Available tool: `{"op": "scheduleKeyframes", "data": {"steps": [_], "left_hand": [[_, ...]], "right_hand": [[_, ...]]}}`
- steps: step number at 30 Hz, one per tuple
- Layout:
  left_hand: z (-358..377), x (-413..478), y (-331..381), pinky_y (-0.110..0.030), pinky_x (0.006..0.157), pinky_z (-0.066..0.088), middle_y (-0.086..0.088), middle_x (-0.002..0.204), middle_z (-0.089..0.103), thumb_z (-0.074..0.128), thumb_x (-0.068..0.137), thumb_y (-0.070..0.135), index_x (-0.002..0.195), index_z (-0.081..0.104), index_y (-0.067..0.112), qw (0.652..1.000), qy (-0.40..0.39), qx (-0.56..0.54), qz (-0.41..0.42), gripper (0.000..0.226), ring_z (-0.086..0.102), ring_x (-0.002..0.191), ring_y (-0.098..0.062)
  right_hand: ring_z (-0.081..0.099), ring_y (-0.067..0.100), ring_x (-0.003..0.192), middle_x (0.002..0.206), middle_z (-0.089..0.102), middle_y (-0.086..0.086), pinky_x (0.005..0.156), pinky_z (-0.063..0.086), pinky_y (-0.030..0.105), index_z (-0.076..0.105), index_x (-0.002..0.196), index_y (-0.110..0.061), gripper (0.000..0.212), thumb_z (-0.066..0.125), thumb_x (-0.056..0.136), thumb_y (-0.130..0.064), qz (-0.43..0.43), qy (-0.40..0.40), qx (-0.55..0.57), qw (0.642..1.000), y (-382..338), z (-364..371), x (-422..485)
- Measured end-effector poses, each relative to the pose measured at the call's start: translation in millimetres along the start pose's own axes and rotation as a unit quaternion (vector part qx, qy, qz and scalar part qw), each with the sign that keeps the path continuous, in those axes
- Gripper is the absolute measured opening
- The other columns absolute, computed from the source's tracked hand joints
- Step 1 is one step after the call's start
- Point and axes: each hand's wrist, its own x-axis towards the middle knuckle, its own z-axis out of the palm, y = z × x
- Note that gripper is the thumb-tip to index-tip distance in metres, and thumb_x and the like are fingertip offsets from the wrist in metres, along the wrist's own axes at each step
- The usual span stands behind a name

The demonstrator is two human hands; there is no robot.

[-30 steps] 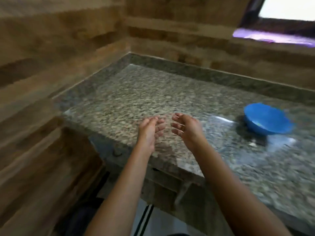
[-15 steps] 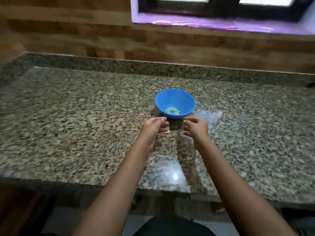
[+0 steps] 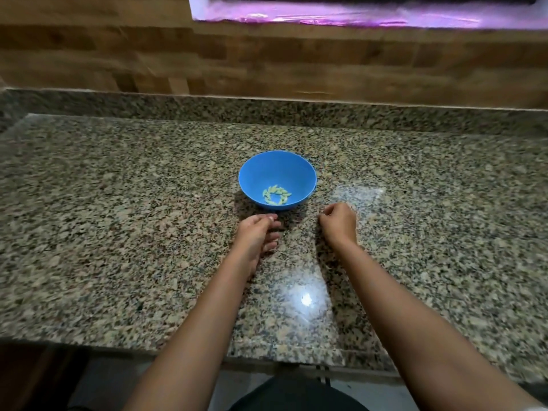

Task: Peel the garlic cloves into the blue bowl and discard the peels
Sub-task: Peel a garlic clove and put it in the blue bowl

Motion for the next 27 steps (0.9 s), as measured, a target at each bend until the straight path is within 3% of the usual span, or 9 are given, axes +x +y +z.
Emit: {"op": "scheduleKeyframes", "data": {"steps": [5,8,12,14,18,21,23,27], "left_hand": [[-5,3,2,-0.021,0.056,0.051,-0.006,0.093,0.064,0.046,0.098,0.013,0.101,0.057,0.009,1.000,0.014,-0.002,0.011,0.012,0.059,0.068,-0.013],[-8,5,4,-0.024,0.060,0.051,-0.007,0.093,0.065,0.046,0.097,0.013,0.105,0.056,0.007,1.000,0.022,-0.007,0.017,0.013,0.059,0.071,-0.014],[-11,7,1,-0.019,0.045,0.047,-0.006,0.088,0.062,0.047,0.097,0.010,0.103,0.057,0.006,0.999,0.032,-0.008,0.027,0.012,0.056,0.065,-0.013],[-15,8,-4,-0.019,0.046,0.042,-0.005,0.084,0.062,0.051,0.094,0.007,0.101,0.061,0.004,0.996,0.063,0.035,0.051,0.013,0.052,0.062,-0.012],[-28,12,-17,-0.025,0.067,0.049,-0.005,0.097,0.065,0.063,0.084,0.003,0.102,0.062,0.009,0.973,0.121,0.162,0.113,0.019,0.059,0.075,-0.013],[-31,14,-22,-0.039,0.088,0.053,-0.009,0.116,0.060,0.072,0.078,0.008,0.109,0.058,0.015,0.952,0.065,0.275,0.119,0.035,0.062,0.098,-0.025],[-29,17,-23,-0.035,0.095,0.047,-0.009,0.122,0.053,0.075,0.077,0.016,0.119,0.056,0.010,0.917,0.052,0.369,0.139,0.046,0.057,0.107,-0.025],[-24,17,-20,-0.027,0.087,0.041,-0.011,0.118,0.051,0.066,0.086,0.023,0.114,0.059,0.008,0.875,0.080,0.444,0.177,0.033,0.053,0.106,-0.025]], "right_hand": [[0.055,0.015,0.059,0.070,0.062,0.008,0.041,0.037,0.015,0.064,0.078,0.001,0.014,0.057,0.086,-0.007,-0.014,-0.026,0.058,0.998,-8,-10,-10],[0.054,0.012,0.062,0.071,0.061,0.003,0.049,0.039,0.019,0.063,0.081,-0.004,0.009,0.059,0.086,-0.010,-0.043,0.003,0.134,0.990,-23,-19,-22],[0.055,0.010,0.065,0.075,0.061,0.002,0.055,0.040,0.019,0.064,0.083,-0.005,0.011,0.060,0.087,-0.015,-0.095,-0.005,0.169,0.981,-56,-24,-22],[0.058,0.012,0.072,0.081,0.064,0.003,0.062,0.045,0.021,0.067,0.089,-0.006,0.013,0.059,0.089,-0.017,-0.112,-0.017,0.170,0.979,-72,-22,-17],[0.060,0.015,0.076,0.084,0.065,0.003,0.075,0.055,0.036,0.068,0.097,-0.004,0.019,0.057,0.092,-0.019,-0.114,-0.042,0.207,0.971,-82,-15,-18],[0.057,0.012,0.068,0.084,0.067,0.004,0.064,0.051,0.034,0.067,0.092,-0.009,0.014,0.056,0.092,-0.018,-0.115,-0.060,0.235,0.963,-71,-13,-36],[0.053,0.008,0.059,0.080,0.066,0.005,0.057,0.044,0.028,0.065,0.086,-0.012,0.011,0.056,0.091,-0.017,-0.112,-0.072,0.262,0.956,-61,-14,-52],[0.049,0.005,0.052,0.078,0.066,0.006,0.050,0.040,0.020,0.064,0.085,-0.013,0.012,0.055,0.092,-0.014,-0.088,-0.115,0.254,0.956,-42,-14,-73]]}}
